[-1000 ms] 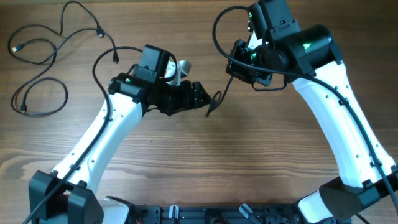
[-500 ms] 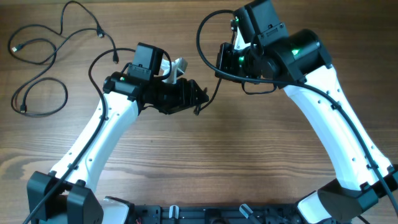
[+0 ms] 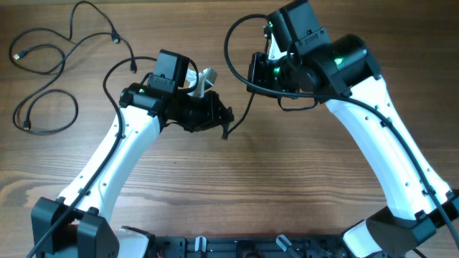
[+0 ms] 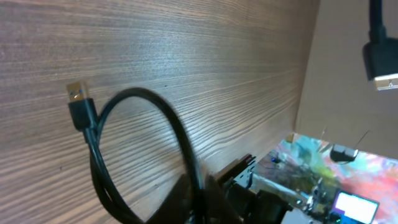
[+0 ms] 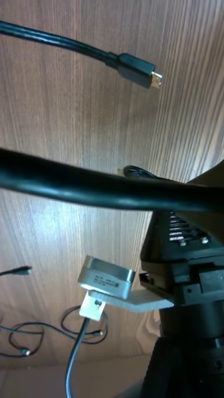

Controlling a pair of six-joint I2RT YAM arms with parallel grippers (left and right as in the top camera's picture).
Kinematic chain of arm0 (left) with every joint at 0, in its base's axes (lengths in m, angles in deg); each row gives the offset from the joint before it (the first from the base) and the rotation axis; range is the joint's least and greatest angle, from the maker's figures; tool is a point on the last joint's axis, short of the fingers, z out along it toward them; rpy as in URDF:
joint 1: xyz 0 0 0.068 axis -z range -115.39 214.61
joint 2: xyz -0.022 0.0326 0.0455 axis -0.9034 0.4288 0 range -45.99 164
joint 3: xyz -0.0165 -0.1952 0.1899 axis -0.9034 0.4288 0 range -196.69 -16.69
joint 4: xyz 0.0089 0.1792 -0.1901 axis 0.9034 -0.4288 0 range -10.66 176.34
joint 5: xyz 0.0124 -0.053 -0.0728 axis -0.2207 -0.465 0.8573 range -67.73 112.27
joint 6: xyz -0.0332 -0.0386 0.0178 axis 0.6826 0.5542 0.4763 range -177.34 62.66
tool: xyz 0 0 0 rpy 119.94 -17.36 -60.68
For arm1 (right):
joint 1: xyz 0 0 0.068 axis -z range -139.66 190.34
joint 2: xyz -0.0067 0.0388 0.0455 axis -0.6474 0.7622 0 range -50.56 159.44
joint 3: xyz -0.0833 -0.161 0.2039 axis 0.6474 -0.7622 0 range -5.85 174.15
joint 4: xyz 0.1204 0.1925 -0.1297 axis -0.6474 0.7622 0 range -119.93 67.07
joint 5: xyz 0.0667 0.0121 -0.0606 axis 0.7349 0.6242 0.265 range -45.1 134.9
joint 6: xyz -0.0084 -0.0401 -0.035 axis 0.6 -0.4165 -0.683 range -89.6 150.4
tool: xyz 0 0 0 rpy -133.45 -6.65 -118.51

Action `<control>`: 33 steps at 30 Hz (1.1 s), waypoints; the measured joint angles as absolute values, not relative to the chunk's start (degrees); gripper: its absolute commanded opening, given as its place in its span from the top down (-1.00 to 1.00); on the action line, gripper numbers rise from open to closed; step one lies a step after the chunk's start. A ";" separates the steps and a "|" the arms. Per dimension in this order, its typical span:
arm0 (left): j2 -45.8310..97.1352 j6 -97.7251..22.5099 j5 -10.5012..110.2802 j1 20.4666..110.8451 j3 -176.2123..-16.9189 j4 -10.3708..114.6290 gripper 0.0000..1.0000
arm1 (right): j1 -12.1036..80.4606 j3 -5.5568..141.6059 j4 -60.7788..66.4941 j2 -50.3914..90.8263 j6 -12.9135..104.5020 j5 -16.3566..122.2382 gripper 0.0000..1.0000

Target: Untangle cables

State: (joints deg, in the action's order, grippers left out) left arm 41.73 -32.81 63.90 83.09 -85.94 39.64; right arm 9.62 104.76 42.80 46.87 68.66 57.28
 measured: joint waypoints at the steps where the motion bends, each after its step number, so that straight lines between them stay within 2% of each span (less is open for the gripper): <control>1: 41.73 -32.66 63.94 83.09 -85.94 39.62 0.92 | 9.62 104.76 43.19 46.87 68.63 56.12 0.92; 5: 41.73 -32.66 66.98 82.41 -85.94 39.73 0.92 | 9.62 104.76 45.93 46.87 68.66 50.53 0.92; 12: 41.73 -31.00 87.81 74.69 -85.94 40.32 0.92 | 9.62 104.76 47.54 46.87 72.79 42.66 0.92; 17: 41.73 -22.84 97.12 73.43 -85.94 40.32 0.92 | 9.62 104.76 47.06 46.87 76.15 40.97 0.91; 25: 41.73 -4.68 101.71 73.36 -85.94 41.23 0.85 | 9.62 104.76 46.67 46.87 84.57 25.96 0.91; 31: 41.73 0.63 101.56 70.98 -85.94 46.22 0.92 | 9.62 104.76 47.83 46.87 81.88 24.58 0.91; 33: 41.73 0.33 96.79 69.23 -85.94 46.92 0.92 | 9.62 104.76 49.21 46.87 81.31 25.76 0.91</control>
State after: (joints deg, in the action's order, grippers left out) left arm 41.73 0.33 96.79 69.23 -85.94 46.92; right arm 9.62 104.76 49.21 46.87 81.31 25.76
